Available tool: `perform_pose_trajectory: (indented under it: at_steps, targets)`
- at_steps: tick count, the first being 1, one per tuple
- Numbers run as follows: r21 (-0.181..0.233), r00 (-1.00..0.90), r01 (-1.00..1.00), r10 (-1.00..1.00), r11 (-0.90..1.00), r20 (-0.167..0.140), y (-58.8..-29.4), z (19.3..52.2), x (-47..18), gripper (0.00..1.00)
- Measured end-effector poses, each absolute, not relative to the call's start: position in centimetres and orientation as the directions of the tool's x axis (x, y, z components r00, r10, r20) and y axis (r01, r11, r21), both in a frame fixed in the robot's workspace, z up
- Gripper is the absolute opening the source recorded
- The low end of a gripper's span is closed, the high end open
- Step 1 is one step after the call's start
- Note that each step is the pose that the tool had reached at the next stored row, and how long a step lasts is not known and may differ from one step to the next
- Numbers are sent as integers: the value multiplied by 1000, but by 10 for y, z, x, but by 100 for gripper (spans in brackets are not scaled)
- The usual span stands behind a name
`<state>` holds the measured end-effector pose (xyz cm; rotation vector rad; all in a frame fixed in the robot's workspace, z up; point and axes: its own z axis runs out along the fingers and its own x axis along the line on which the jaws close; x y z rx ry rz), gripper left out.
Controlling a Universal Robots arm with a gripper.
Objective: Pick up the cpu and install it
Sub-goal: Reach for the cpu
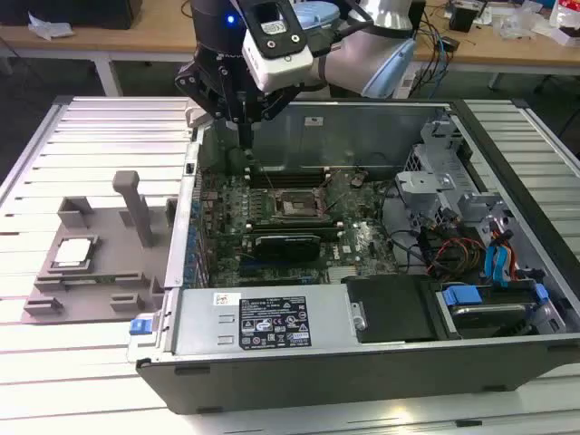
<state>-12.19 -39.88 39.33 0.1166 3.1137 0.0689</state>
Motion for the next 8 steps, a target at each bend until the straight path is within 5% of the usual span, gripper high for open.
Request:
perform_pose_trajectory:
  at_steps: [8]
  targets:
    - [45, -997, 74, 75, 996, -24, -399, 393, -163, 11]
